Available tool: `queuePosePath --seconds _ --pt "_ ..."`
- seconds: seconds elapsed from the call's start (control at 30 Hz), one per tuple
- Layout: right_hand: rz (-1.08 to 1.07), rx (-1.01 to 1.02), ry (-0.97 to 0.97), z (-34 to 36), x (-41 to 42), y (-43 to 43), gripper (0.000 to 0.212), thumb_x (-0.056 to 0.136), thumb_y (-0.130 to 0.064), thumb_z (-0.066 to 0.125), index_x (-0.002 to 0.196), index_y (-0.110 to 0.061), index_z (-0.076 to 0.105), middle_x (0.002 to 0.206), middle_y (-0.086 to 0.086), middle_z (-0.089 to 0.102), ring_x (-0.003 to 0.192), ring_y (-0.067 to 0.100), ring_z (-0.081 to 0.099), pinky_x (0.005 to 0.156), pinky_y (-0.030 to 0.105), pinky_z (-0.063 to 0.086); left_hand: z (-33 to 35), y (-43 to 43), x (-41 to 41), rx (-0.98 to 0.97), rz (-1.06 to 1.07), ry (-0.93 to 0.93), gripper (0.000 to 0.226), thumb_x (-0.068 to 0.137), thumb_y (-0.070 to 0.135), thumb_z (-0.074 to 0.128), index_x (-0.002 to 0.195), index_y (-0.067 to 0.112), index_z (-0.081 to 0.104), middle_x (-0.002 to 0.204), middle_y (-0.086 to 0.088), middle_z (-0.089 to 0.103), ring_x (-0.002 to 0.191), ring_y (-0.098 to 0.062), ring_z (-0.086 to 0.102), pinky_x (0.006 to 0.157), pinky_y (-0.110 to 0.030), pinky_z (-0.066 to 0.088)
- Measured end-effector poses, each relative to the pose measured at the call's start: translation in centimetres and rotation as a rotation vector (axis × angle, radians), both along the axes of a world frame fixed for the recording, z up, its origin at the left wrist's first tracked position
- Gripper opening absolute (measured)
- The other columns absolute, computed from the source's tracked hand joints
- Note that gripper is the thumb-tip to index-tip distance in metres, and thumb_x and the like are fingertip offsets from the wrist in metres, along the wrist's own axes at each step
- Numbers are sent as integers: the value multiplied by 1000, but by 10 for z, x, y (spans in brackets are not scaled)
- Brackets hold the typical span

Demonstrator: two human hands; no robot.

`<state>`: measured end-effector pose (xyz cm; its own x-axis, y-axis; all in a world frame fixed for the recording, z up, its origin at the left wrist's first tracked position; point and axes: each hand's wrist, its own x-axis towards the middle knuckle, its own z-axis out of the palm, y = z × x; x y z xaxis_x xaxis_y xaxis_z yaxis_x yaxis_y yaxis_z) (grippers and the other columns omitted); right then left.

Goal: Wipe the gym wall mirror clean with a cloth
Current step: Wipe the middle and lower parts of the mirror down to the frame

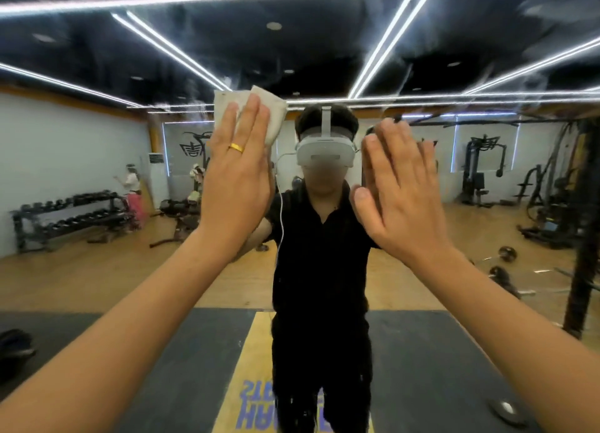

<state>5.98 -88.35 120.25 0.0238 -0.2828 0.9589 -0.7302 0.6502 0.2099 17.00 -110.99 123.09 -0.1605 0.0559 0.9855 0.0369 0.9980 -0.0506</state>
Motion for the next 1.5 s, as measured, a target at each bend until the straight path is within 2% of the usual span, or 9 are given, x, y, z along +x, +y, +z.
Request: queuePosePath --seconds 0.37,0.5,0.67,0.77,0.9,1.07,1.2,1.37,1.5 --pt "-60 -20 64 3 0 -28 67 103 -35 46 162 -8 27 170 15 20 159 31 13 126 58 15 51 43 -36 -299 -5 -11 56 105 11 46 160 7 33 168 -11 29 155 -35 24 125 -53 27" --pt "-85 -16 72 3 -2 -23 68 103 -34 47 162 -8 26 170 14 19 159 30 12 128 54 10 29 16 -18 -108 -34 20 55 108 12 44 161 9 31 169 -8 28 157 -30 19 123 -54 30" --pt "-78 -20 50 3 3 -32 68 103 -35 46 162 -9 25 170 14 18 159 30 12 128 55 12 -14 -21 11 160 -17 11 55 110 20 34 164 13 22 172 -4 18 159 -27 9 127 -52 24" --pt "-84 -21 45 2 2 -29 68 103 -35 46 163 -9 25 170 13 18 159 29 11 127 56 13 10 4 -2 153 -27 36 57 108 22 33 164 15 22 172 -2 17 159 -30 9 117 -60 38" --pt "-85 -23 52 2 1 -27 68 104 -34 46 163 -9 24 171 14 18 159 29 11 128 55 12 32 21 -18 -43 -40 4 55 108 14 42 162 10 29 170 -7 25 157 -34 16 118 -60 36" --pt "-111 -8 42 1 3 -27 68 104 -36 44 163 -9 22 171 13 16 159 29 10 129 52 8 14 -15 7 -76 37 -46 54 110 18 37 162 12 27 170 -4 24 158 -29 15 121 -54 35" --pt "-114 -5 35 1 3 -27 68 104 -36 42 164 -10 21 171 13 15 159 28 9 129 52 8 -25 -40 29 42 77 -44 53 111 17 38 163 14 27 171 -2 21 159 -28 14 123 -35 20" --pt "-113 -25 44 0 3 -28 67 105 -35 44 163 -9 24 171 13 17 159 28 10 129 52 9 7 -12 13 35 27 -53 57 108 23 34 164 19 24 172 3 18 158 -31 12 110 -57 48" --pt "-94 -37 42 0 3 -27 68 105 -37 45 163 -10 23 171 12 17 159 28 10 129 52 9 38 5 -5 -143 -6 -54 55 108 13 44 161 14 32 169 -4 27 156 -33 20 116 -56 42"
